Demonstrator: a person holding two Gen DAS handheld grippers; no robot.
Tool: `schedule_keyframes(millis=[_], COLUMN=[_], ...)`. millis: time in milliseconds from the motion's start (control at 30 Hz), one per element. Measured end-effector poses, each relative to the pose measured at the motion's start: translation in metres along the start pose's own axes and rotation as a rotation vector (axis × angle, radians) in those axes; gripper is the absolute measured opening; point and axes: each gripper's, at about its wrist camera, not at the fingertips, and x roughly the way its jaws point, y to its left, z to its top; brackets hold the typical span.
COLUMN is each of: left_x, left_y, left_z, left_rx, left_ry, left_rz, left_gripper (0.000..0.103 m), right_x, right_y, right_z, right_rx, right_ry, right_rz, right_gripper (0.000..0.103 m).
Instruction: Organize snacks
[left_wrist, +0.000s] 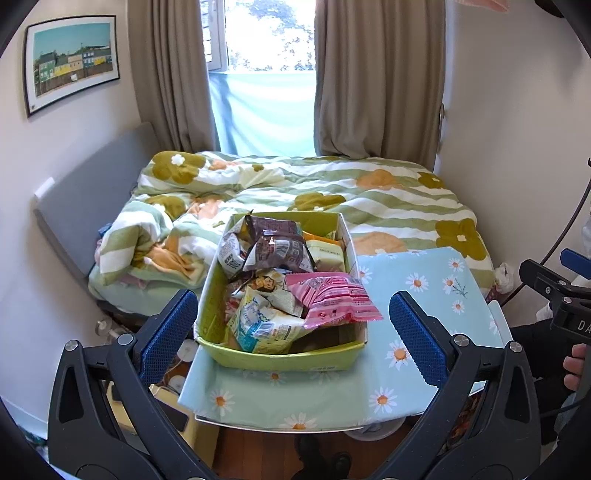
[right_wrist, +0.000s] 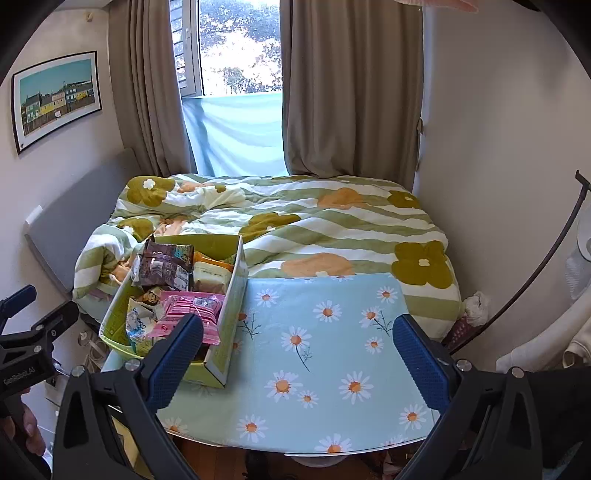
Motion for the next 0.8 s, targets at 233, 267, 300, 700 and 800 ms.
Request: schedule_keyframes(millis=[233, 267, 300, 700, 800], left_x=[0.000, 0.000, 0.000, 0.003, 0.003], left_y=[0.000, -0.001, -0.001, -0.010, -0.010], left_z=[0.001, 0.001, 0.001, 0.002, 0.002], left_rx=[-0.001, -0.002, -0.002, 0.000, -0.002], left_ry=[0.001, 0.000, -0.002, 0.004, 0.003], left_rz=[-0.004, -0.003, -0.003, -0.005, -0.006], left_gripper=[0.103, 0.103, 0.103, 0.103, 0.103], right_x=[0.002, 0.001, 0.001, 0.004, 0.004], right_y=[0.000, 0.000, 0.001, 0.002, 0.001], right_z=[0.002, 0.002, 0.002, 0.002, 0.003], right_rx=[0.000, 0.002, -0.001, -0.001, 0.000], right_ry=[-0.009, -0.008, -0.008, -0.002, -0.002], right_rz=[0.009, 0.010, 0.007, 0.007, 0.008], right_gripper=[0.102, 0.102, 0.102, 0.102, 0.102])
